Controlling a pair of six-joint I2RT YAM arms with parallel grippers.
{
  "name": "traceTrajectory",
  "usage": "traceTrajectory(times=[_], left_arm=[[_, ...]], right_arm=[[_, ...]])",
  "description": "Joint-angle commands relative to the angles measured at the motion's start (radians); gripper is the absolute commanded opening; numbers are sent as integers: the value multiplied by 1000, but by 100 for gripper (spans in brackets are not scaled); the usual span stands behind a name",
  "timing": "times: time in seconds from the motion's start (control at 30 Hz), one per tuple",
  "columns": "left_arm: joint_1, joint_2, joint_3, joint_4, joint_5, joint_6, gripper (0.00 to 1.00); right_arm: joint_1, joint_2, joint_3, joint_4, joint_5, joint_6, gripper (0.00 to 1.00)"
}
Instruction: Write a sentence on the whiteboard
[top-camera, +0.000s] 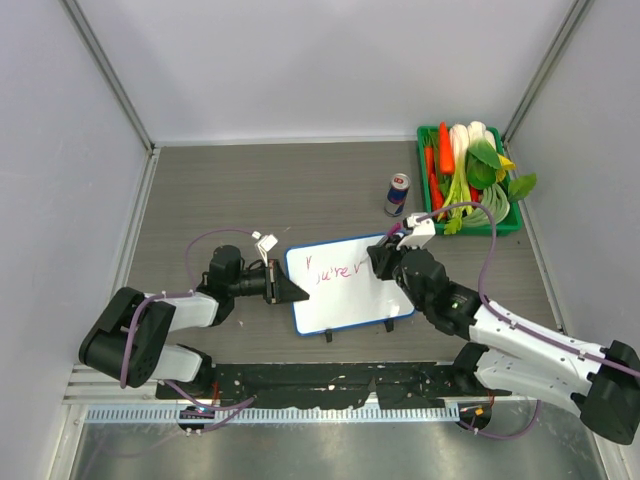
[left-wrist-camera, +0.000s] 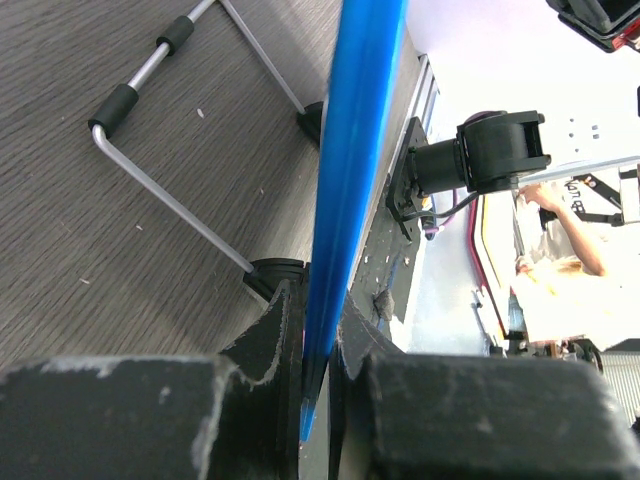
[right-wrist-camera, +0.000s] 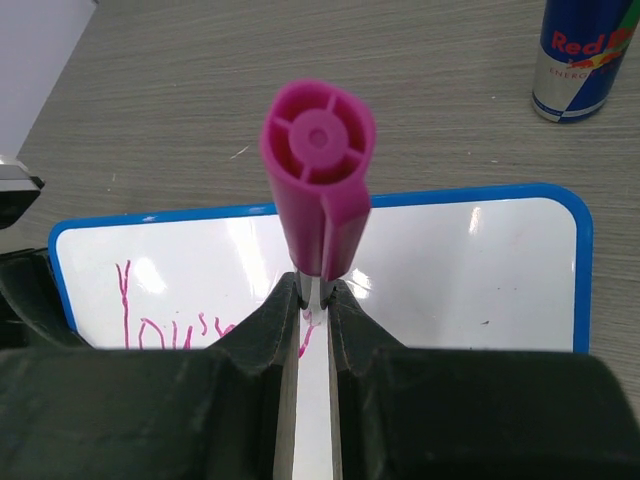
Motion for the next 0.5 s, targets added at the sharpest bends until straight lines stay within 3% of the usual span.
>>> traceTrajectory(times=[0.0,0.47], left_arm=[[1,24,2,-92,-94,22,0],[0,25,2,-89,-94,22,0]], right_arm=[[-6,-52,-6,42,-32,5,1],[-4,-34,-32,19,-31,24,1]])
